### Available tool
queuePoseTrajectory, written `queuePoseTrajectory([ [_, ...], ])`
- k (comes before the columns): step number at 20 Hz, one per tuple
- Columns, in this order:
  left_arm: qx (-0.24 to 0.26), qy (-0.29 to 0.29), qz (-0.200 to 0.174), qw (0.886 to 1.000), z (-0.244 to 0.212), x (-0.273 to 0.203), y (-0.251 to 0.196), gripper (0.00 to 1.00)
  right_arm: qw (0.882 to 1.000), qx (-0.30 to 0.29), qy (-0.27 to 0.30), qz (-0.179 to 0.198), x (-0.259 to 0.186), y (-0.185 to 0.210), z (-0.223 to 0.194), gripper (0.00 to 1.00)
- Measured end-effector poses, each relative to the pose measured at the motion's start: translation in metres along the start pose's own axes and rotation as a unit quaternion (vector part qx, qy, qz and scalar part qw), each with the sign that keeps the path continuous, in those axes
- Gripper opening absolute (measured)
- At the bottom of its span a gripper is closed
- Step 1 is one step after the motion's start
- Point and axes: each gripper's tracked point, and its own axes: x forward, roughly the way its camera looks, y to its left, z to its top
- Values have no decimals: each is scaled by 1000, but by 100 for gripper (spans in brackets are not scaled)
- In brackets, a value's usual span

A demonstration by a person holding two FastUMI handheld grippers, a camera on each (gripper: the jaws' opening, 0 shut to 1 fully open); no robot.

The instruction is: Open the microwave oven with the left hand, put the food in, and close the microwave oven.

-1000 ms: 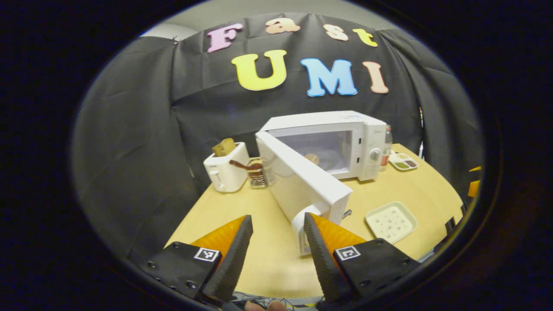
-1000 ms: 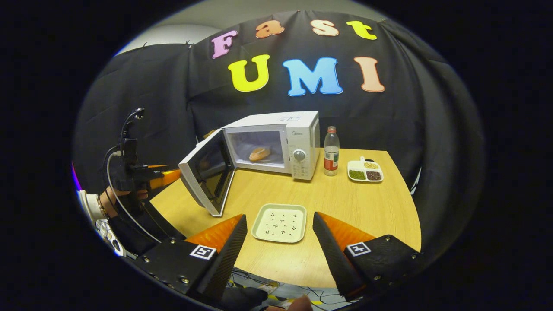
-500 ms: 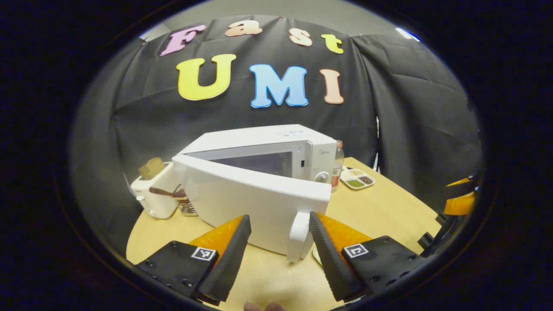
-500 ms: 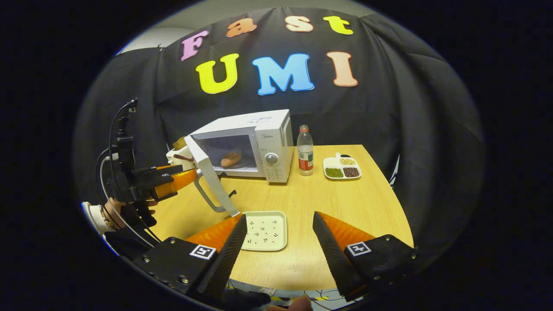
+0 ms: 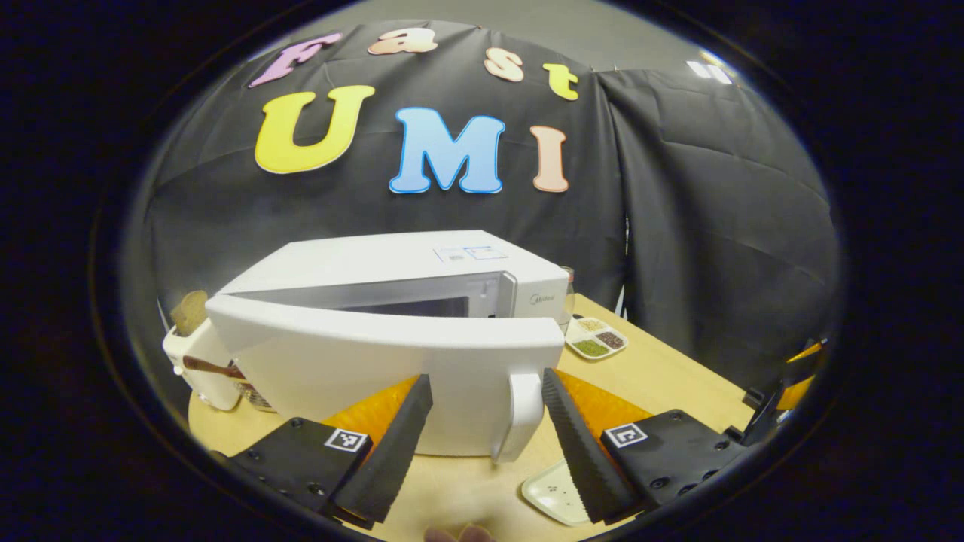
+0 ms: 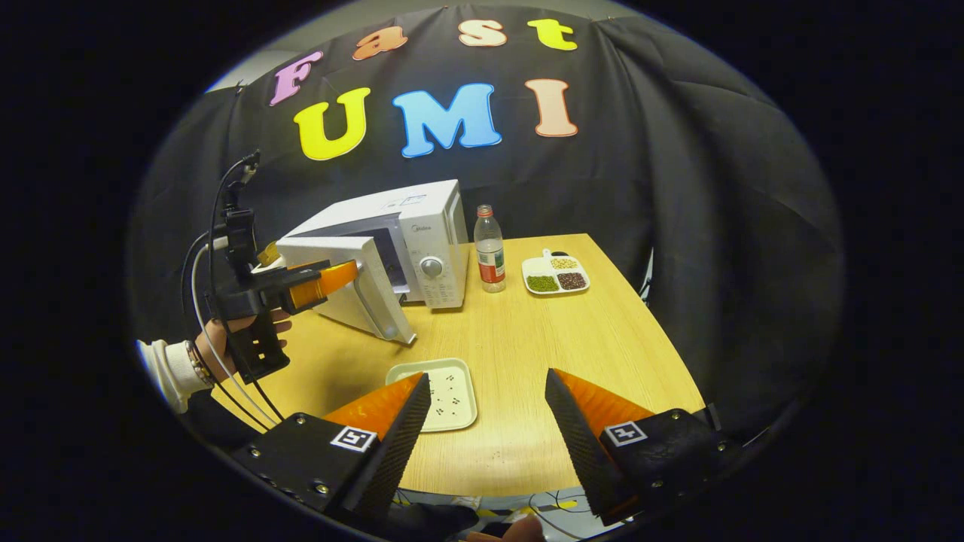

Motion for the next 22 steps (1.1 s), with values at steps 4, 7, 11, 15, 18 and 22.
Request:
queuePoseTrajectory([
  [4, -9, -2, -4, 1000, 7, 25, 3, 94, 1000, 8, 7, -14, 4, -3, 2, 94],
  [7, -5, -2, 14, 1000, 11, 44, 20, 100, 1000, 9, 14, -17, 8, -2, 1, 94],
  [11, -26, 5, 31, 999, 9, 57, 41, 100, 1000, 13, 18, -17, 17, 0, 3, 94],
  [15, -27, 16, 32, 999, -4, 62, 44, 92, 999, 25, 24, -18, 25, 1, 4, 94],
  [18, -18, 20, 28, 999, -6, 65, 42, 92, 999, 29, 26, -19, 25, 1, 5, 94],
  [22, -15, 19, 13, 1000, -7, 74, 37, 92, 999, 34, 29, -22, 22, 1, 2, 94],
])
